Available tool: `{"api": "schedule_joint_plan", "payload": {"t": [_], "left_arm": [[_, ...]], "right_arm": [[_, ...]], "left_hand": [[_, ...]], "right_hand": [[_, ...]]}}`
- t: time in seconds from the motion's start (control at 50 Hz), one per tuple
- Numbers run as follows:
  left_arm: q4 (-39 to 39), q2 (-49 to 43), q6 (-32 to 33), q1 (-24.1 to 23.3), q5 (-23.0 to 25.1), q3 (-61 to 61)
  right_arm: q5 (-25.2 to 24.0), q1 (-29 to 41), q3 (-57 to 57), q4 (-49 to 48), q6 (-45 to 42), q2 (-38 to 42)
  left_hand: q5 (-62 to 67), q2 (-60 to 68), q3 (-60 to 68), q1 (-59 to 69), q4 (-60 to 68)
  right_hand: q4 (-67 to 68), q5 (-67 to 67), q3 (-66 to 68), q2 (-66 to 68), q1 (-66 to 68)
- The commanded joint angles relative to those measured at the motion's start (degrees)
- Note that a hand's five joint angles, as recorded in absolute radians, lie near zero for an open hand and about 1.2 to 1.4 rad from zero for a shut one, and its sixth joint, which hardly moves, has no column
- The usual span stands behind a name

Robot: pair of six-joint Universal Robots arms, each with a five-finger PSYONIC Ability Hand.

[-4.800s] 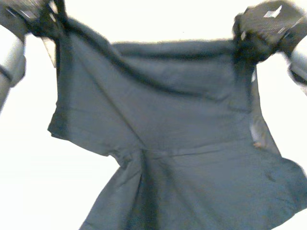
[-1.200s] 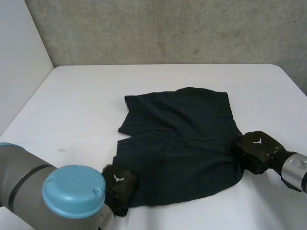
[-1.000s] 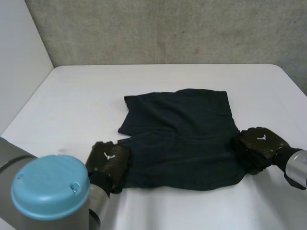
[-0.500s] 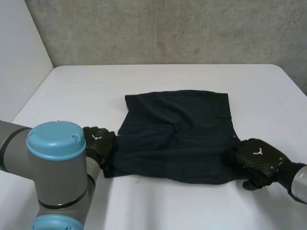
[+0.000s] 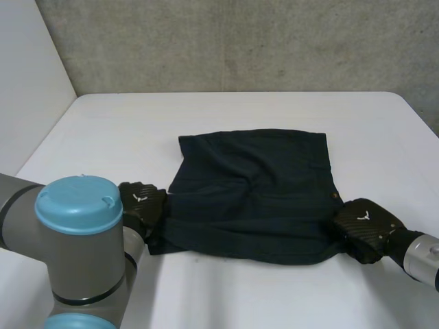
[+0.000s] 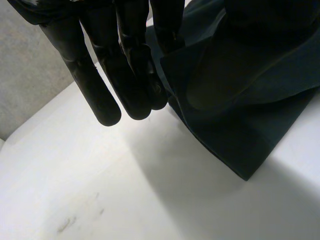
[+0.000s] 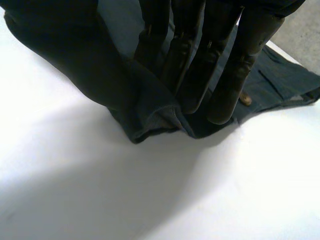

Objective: Fold the shorts.

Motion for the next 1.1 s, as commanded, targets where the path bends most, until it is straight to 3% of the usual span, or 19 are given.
{"api": "schedule_joint_plan", "payload": {"t": [0.02,0.14,0.28,0.38,0.48,0.58,0.62,0.82,1.0,1.1], "left_arm": [[-3.97,8.74,0.55,-0.79,0.03,0.32],[-12.57,19.81,3.08,-0.79,0.12,1.9],[-18.82,28.61,7.57,-0.97,1.78,2.51],[-21.37,35.9,8.28,-0.62,5.56,4.7],[-21.38,36.97,8.28,-0.09,8.02,4.45],[-20.94,31.01,8.28,0.09,8.29,2.25],[-20.41,25.92,8.19,0.26,8.29,1.99],[-14.62,3.85,8.46,3.16,7.85,9.88],[-13.82,-11.7,9.07,6.58,7.68,34.2],[-12.16,-13.57,11.18,7.29,7.76,49.68]], "right_arm": [[6.27,4.85,-5.04,3.04,7.17,-6.94],[11.02,5.64,-13.29,11.55,15.87,-20.03],[11.46,5.73,-21.9,23.77,17.64,-30.07],[11.81,6.09,-26.31,27.39,19.74,-31.92],[12.26,6.09,-26.49,27.57,20.89,-31.75],[12.95,7.4,-25.09,27.57,20.54,-25.7],[14.88,11.08,-25.09,27.4,20.19,-19.99],[29.82,21.37,-27.89,25.73,15.27,-1.44],[34.84,24.27,-39.38,16.78,16.49,7.0],[35.9,26.74,-49.24,9.3,20.18,6.84]], "left_hand": [[12.34,11.45,12.02,16.26,11.45],[12.34,11.45,12.02,16.26,11.45],[12.34,11.45,12.02,16.26,11.45],[12.34,11.45,12.02,16.26,11.45],[12.34,11.45,12.02,16.26,11.45],[12.34,11.45,12.02,16.26,11.45],[12.34,11.45,12.02,16.26,11.45],[12.34,11.45,12.02,16.26,11.45],[12.34,11.45,12.02,16.26,11.45],[12.34,11.45,12.02,16.26,11.45]], "right_hand": [[11.91,14.04,12.06,12.83,28.81],[11.91,14.04,12.06,12.83,28.81],[11.91,14.04,12.06,12.83,28.81],[11.91,14.04,12.06,12.83,28.81],[11.91,14.04,12.06,12.83,28.81],[11.91,14.04,12.06,12.83,28.81],[11.91,14.04,12.06,12.83,28.81],[11.91,14.04,12.06,12.83,28.81],[11.91,14.04,12.06,12.83,28.81],[11.91,14.04,12.06,12.83,28.81]]}}
